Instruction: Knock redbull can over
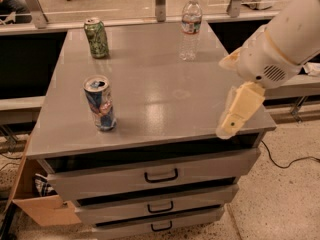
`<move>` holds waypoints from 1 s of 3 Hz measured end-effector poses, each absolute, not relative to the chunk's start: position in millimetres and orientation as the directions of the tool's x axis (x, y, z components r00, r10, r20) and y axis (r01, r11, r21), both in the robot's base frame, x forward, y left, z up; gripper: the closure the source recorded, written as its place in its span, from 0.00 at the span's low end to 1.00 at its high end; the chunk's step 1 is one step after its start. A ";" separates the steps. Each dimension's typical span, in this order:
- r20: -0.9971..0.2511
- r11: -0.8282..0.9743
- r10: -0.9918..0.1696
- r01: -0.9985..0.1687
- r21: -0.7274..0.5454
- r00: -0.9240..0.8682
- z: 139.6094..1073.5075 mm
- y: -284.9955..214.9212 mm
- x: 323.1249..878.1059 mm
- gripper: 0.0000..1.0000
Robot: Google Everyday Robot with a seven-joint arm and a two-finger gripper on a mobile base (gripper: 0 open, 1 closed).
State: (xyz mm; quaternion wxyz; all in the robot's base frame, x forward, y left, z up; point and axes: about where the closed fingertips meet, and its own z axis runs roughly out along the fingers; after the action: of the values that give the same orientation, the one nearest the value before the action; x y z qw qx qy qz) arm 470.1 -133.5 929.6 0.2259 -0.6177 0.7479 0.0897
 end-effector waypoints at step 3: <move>-0.796 0.094 -0.605 -0.995 -0.043 -0.023 885.2 21.4 501.5 0.00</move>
Offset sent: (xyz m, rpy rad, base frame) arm 0.0380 0.1746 -0.0513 0.5312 0.0461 0.1960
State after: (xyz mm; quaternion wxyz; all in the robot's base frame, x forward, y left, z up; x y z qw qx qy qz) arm 501.5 21.4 885.2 0.3420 -0.6095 0.6559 0.2852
